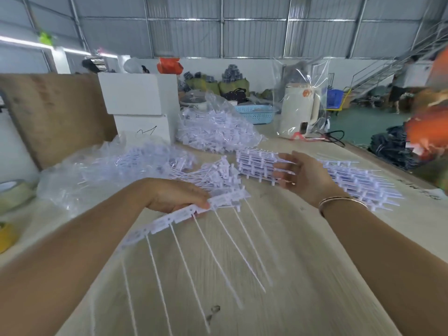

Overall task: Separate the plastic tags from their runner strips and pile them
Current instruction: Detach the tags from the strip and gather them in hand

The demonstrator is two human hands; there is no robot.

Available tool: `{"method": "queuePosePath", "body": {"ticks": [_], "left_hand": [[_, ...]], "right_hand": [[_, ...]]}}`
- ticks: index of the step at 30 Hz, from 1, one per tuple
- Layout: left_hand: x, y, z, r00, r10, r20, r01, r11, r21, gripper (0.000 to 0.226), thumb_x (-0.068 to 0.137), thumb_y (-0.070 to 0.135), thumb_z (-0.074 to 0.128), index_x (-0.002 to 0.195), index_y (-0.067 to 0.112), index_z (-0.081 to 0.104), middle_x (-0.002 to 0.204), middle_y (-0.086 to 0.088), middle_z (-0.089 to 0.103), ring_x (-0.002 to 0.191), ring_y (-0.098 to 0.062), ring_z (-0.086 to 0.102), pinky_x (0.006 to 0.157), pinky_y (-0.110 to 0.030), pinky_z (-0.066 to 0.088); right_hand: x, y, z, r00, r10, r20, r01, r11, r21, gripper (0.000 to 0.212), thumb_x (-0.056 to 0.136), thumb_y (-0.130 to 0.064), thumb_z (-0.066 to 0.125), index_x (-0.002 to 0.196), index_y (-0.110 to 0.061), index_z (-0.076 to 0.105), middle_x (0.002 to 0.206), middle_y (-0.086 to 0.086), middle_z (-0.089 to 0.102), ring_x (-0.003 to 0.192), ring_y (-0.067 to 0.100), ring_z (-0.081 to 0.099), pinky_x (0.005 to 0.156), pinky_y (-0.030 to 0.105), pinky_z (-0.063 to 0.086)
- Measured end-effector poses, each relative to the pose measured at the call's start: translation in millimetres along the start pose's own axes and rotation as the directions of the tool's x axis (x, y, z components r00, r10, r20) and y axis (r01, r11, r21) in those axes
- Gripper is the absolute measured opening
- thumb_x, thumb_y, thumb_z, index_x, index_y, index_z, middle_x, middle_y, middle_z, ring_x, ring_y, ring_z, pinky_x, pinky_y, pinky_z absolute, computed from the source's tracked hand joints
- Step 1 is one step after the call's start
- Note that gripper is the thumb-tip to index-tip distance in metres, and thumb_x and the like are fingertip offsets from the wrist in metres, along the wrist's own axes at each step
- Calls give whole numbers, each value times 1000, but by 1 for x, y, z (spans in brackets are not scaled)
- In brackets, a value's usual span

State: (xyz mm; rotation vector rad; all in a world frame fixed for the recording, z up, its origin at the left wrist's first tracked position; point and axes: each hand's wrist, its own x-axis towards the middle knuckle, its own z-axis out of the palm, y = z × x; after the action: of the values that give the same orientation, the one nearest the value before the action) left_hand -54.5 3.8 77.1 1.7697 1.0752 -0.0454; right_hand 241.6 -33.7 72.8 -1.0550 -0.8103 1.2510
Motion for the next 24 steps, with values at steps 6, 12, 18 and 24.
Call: {"method": "queuePosePath", "body": {"ticks": [6,12,18,24], "left_hand": [[3,9,11,996,79,-36,-79,997,1,11,89,26,59,94,16,61,96,-1,53,88,-14,50,70,-16,43],[-3,6,21,987,136,-82,-133,990,51,16,79,25,55,71,16,46,75,1,39,69,-13,38,66,-22,32],[-2,13,50,969,133,-209,-160,980,-115,18,93,22,45,86,13,59,82,-6,63,72,-18,60,63,-23,47],[3,-3,68,923,301,-240,-272,951,146,29,96,38,49,87,15,63,64,9,49,53,0,46,56,-17,39]], "right_hand": [[-17,47,7,782,-305,544,618,261,-742,80,83,2,58,131,-56,27,110,-18,53,72,-2,55,65,6,43],[-30,67,20,685,-400,609,707,162,-688,38,81,-21,69,115,-36,60,106,-9,65,82,18,62,76,39,52],[-43,67,36,652,-461,602,741,218,-635,18,84,-12,67,99,-19,73,95,-11,67,82,11,64,74,33,51],[-54,74,34,626,-393,673,761,120,-638,24,84,-30,67,107,-25,69,94,-18,63,79,3,62,71,24,49]]}}
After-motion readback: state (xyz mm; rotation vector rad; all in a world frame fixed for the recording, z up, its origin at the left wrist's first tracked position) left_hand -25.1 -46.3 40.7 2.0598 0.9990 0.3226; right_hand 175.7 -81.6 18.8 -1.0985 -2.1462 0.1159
